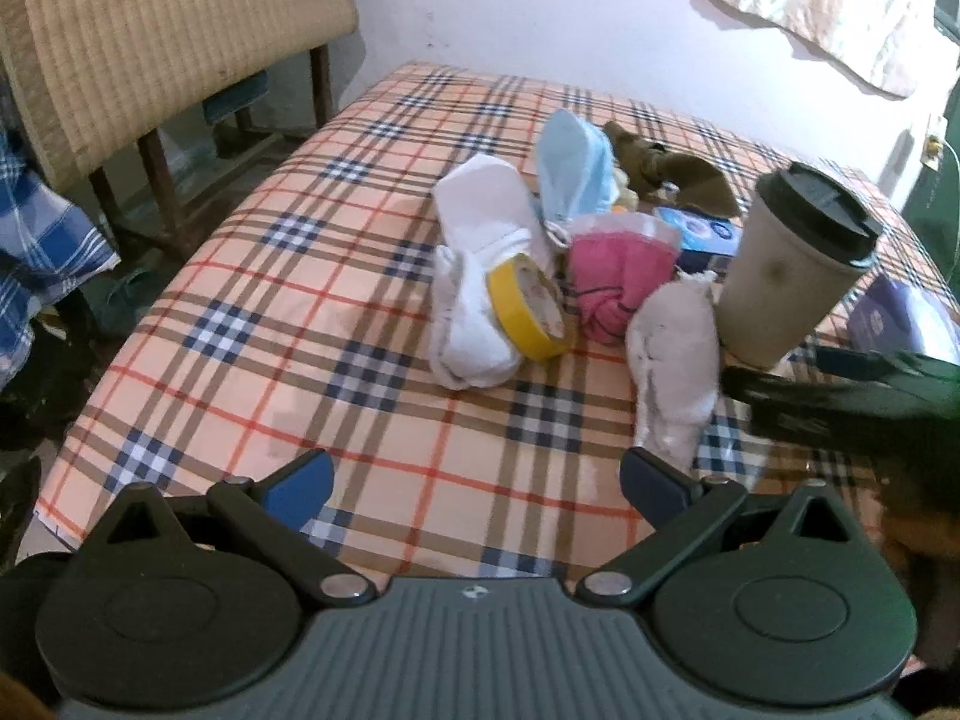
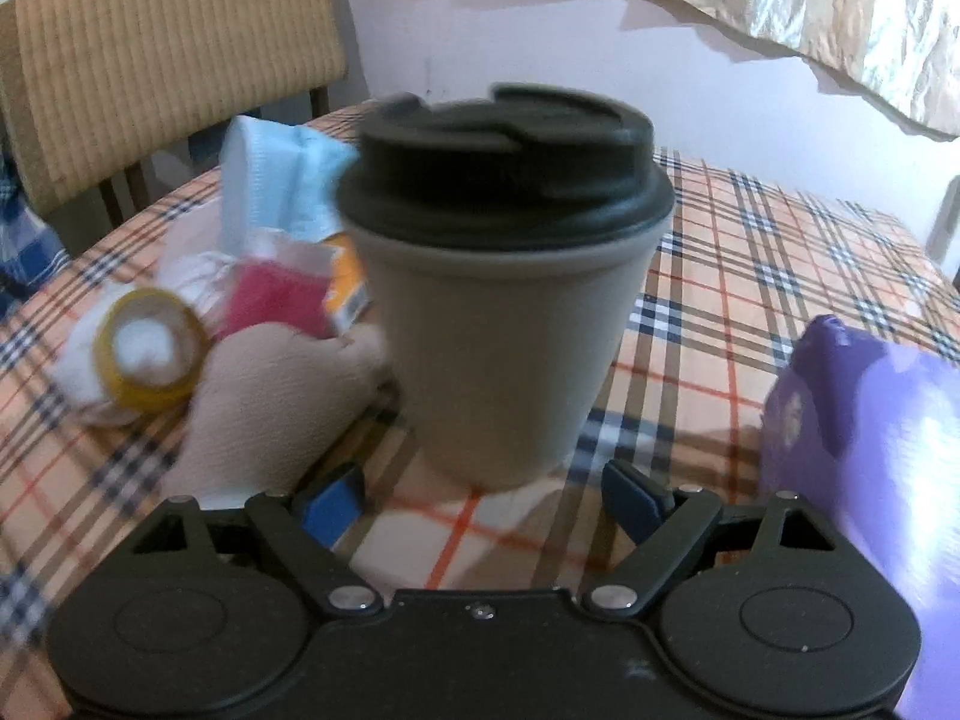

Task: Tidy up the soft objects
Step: 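Move both tools toward the pile of soft items on the table, then grasp the white sock with the left tool while the right tool grasps the grey knit sock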

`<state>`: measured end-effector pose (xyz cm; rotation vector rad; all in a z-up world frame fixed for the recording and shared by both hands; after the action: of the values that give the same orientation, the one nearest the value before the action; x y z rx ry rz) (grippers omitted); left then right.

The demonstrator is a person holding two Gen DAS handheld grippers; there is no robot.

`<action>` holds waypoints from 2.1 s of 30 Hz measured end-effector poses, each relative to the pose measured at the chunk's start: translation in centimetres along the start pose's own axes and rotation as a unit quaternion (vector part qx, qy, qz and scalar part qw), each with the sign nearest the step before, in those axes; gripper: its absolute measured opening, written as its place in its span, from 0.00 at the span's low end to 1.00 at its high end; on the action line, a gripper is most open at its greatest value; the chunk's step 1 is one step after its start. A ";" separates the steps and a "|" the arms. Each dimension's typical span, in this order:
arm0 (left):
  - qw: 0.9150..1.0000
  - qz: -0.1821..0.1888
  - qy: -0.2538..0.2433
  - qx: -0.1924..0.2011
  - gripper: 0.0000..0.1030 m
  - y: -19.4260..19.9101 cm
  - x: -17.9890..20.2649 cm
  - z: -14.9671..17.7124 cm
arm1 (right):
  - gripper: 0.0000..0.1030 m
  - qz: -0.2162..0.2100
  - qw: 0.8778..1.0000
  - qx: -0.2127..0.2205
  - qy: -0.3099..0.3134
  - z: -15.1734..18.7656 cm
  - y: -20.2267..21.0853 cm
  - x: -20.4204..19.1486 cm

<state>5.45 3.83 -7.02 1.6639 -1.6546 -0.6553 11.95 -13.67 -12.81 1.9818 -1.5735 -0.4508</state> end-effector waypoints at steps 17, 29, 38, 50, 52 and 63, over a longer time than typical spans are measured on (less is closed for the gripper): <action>0.999 -0.012 0.029 0.016 1.00 0.5 -2.4 -0.4 | 0.98 -0.049 0.998 0.006 -0.048 -0.5 5.8 -5.4; 0.999 -0.013 0.033 0.018 1.00 0.4 -3.1 -0.5 | 0.98 -0.048 0.998 0.001 -0.051 -0.5 5.6 -5.9; 0.999 -0.012 0.035 0.017 1.00 0.2 -3.4 -0.6 | 0.98 -0.050 0.997 -0.005 -0.053 -0.3 5.1 -6.1; 0.999 -0.025 0.038 0.017 1.00 -1.9 -4.6 -1.5 | 0.98 -0.049 0.997 -0.016 -0.054 0.1 4.2 -6.1; 0.999 -0.026 0.035 0.018 1.00 -2.5 -4.7 -1.9 | 0.98 -0.048 0.997 -0.017 -0.056 0.1 4.0 -6.0; 1.000 -0.009 0.016 0.014 1.00 -6.2 -4.1 -3.9 | 0.98 -0.047 0.997 -0.025 -0.064 0.1 2.5 -5.6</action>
<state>12.18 8.05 -9.79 1.7024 -1.6338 -0.6135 8.49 -8.71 -11.81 2.0287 -1.5339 -0.6591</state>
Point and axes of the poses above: each gripper's, at about its wrist camera, not at the fingertips, and y roughly against the way its jaws point, x to its right, z to its underside, the point moved 9 cm from there along -y, roughly the way its jaws point, and after that the axes turned 6 degrees about z, right-handed, at the moved point
